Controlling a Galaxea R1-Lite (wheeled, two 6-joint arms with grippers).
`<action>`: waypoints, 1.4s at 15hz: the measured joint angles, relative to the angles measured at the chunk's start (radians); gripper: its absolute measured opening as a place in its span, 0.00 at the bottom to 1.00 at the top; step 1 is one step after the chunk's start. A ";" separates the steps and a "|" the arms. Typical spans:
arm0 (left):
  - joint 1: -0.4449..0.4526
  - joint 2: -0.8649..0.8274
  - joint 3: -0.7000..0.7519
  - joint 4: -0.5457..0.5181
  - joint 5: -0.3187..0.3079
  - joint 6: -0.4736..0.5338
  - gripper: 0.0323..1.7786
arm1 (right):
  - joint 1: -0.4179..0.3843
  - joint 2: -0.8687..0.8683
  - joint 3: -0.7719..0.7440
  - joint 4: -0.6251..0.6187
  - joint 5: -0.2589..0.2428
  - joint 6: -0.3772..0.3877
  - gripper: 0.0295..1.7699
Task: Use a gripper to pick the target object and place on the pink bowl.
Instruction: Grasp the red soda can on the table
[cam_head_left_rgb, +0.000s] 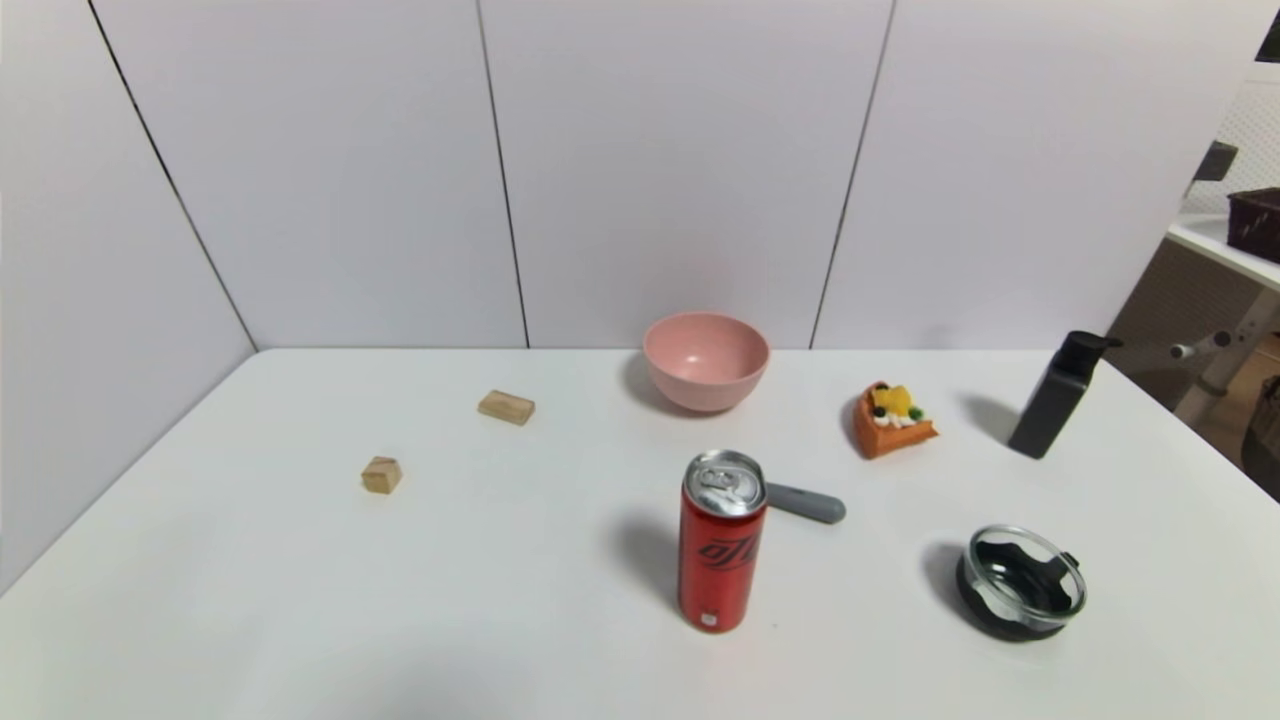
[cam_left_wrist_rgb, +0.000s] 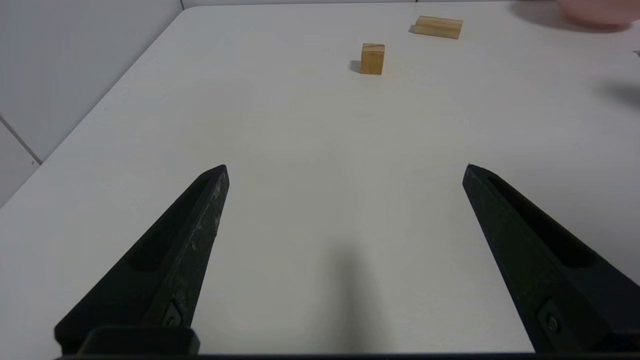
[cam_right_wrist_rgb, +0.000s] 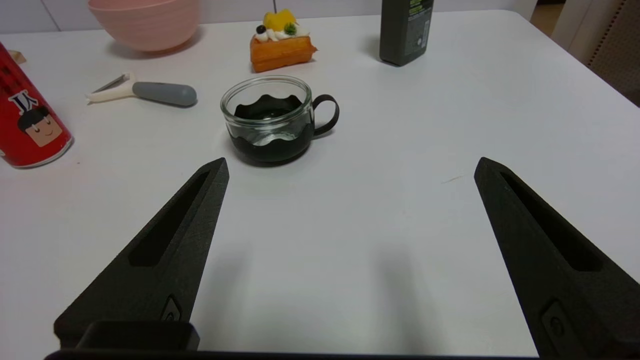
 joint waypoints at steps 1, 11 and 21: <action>0.000 0.000 0.000 0.000 0.000 0.000 0.95 | 0.000 0.000 0.000 0.000 0.000 0.000 0.96; 0.000 0.000 0.000 0.000 0.000 0.000 0.95 | 0.074 0.386 -0.286 -0.177 0.120 -0.070 0.96; 0.000 0.000 0.000 0.000 0.000 0.000 0.95 | 0.433 1.025 -0.735 0.041 0.398 -0.259 0.96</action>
